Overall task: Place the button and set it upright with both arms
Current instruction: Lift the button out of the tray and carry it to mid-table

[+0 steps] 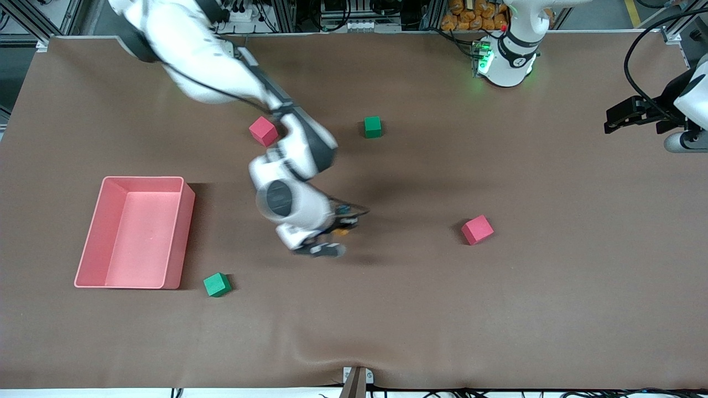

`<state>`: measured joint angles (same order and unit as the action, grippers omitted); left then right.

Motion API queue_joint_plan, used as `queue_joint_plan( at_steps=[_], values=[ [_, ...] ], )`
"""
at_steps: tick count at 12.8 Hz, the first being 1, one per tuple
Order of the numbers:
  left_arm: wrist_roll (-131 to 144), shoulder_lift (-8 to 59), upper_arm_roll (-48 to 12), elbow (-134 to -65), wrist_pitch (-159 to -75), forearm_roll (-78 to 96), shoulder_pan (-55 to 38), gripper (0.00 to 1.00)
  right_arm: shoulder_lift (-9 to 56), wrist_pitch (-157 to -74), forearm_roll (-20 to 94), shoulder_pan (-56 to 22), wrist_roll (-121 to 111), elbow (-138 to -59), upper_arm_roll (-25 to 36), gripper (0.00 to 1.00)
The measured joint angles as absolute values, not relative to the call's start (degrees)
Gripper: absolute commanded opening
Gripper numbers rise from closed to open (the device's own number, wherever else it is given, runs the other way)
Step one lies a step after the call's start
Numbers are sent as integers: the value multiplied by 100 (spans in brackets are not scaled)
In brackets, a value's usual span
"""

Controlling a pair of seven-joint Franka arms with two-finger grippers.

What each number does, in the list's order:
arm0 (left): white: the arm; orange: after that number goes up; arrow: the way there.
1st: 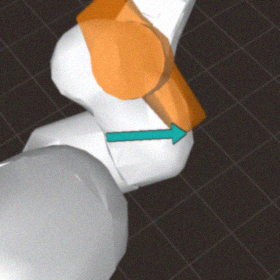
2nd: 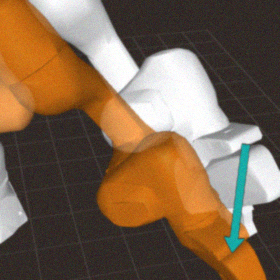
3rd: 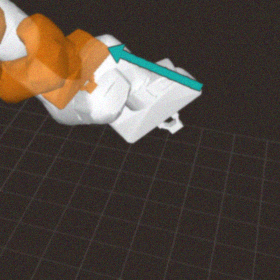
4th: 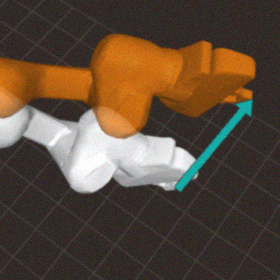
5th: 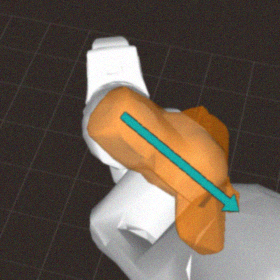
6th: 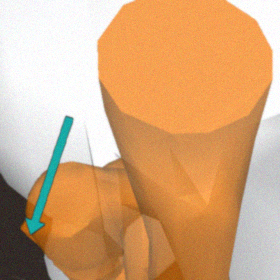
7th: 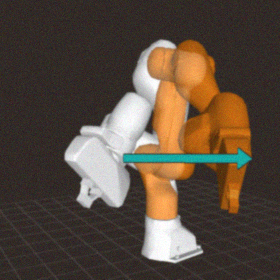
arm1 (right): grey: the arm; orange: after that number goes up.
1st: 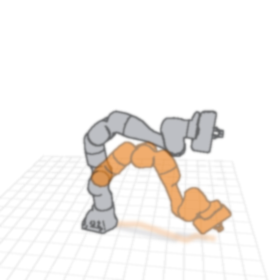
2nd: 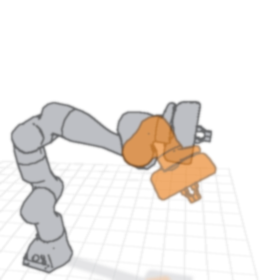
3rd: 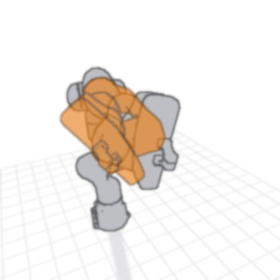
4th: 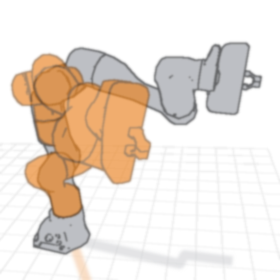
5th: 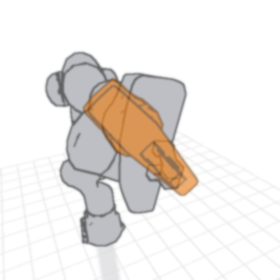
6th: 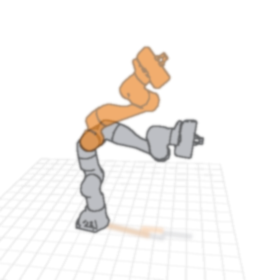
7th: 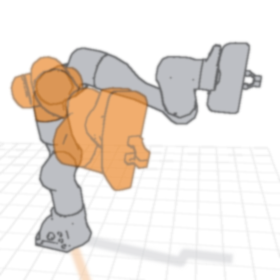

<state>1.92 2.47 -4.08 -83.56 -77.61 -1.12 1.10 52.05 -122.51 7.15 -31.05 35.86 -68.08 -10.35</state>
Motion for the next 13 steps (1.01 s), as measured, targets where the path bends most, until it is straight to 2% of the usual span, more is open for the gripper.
queue_joint_plan(
  at_steps=[2, 4, 5, 6, 11, 13],
  values=[
    [192, 256, -407, -8363, -7760, -112, 159, 100, 5609, -12288, 406, -3572, 3918, -6499, -1003, 0],
    [192, 308, -410, -8387, -7760, -112, 163, 100, 5758, -12322, 349, -3708, 3986, -6359, -989, 0],
    [192, 363, -415, -8398, -7760, -112, 155, 100, 5779, -12381, 316, -3736, 3986, -6345, -986, 8],
    [192, 437, -423, -8406, -7759, -112, 140, 100, 5795, -12435, 272, -3762, 3987, -6345, -986, 99],
    [192, 688, -459, -8414, -7735, -112, 101, 100, 5832, -12468, 84, -3749, 4031, -6220, -931, 100],
    [192, 836, -468, -8419, -7722, -111, 65, 100, 5737, -12042, 74, -3585, 4036, -6049, -884, 100]
  ],
)
